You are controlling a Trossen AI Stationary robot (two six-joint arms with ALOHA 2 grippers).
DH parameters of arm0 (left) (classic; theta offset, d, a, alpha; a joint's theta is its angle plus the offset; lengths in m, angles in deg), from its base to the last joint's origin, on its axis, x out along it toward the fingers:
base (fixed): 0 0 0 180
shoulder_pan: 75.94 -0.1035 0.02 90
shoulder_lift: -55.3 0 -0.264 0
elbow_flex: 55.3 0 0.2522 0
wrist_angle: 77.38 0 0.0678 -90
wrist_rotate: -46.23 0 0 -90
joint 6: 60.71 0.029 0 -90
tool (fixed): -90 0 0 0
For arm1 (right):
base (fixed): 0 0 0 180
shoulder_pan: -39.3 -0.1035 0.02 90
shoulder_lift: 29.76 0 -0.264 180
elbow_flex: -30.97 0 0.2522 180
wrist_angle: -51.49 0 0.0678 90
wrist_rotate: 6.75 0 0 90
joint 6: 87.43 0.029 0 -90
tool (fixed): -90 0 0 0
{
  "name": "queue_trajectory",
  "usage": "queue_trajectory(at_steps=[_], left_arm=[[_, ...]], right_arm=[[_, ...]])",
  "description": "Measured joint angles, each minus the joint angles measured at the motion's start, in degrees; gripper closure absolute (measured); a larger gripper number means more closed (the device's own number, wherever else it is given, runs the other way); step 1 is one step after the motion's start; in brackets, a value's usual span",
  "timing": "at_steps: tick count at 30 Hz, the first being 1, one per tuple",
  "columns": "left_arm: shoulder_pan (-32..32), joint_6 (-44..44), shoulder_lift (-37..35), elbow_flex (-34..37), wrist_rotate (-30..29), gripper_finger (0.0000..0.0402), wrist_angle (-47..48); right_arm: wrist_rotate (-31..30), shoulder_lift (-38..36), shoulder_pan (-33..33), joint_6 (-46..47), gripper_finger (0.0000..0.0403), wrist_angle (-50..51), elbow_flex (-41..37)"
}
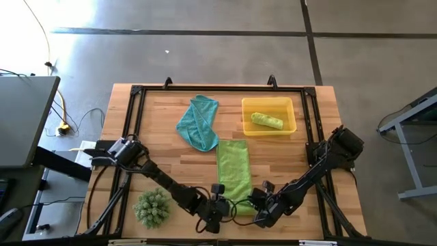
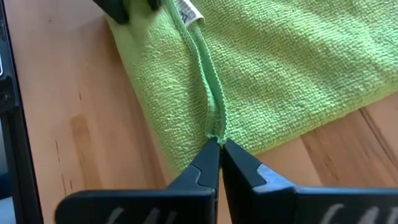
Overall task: Roll microfiber towels into tight, uniform cylinder then place into a basket
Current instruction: Roll the green towel
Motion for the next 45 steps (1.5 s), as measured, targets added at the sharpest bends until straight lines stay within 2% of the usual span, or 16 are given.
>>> queue_trajectory(at_steps=[6,9,12,15,21,27,30,37,45], left_arm=[[-0.03,-3.30,0.59,0.00,2.46,0.0333,-0.16],[-0.05,-4.73,0.56,-0.03,3.06,0.0340,0.24],[-0.02,-4.86,0.56,-0.05,3.33,0.0341,0.37],[-0.01,-4.86,0.56,-0.05,3.41,0.0341,0.42],[-0.22,-4.86,0.56,-0.05,3.52,0.0341,0.28],[-0.21,-7.52,0.56,-0.05,3.44,0.0341,0.26],[-0.07,-8.70,0.56,-0.05,3.30,0.0328,0.21],[0.08,-8.88,0.60,-0.03,3.32,0.0275,-0.09],[0.41,-8.22,0.68,-0.45,3.52,0.0253,-0.70]], right_arm=[[0.54,-0.12,0.00,-4.70,0.0388,0.34,0.00],[1.55,-1.68,0.08,-6.61,0.0352,1.40,0.07],[5.26,-4.54,0.21,-9.68,0.0311,1.90,0.13],[7.14,-7.09,-0.01,-12.65,0.0284,0.20,0.13],[-0.28,-5.55,-2.63,-27.27,0.0281,-6.85,0.24],[-1.54,-1.38,-2.74,-27.91,0.0280,-8.69,0.15],[-1.38,-0.03,-2.75,-28.09,0.0265,-10.17,0.17],[-1.42,3.12,-2.66,-28.93,0.0220,-6.87,0.15],[-2.21,5.82,-2.77,-27.87,0.0236,-5.35,0.42]])
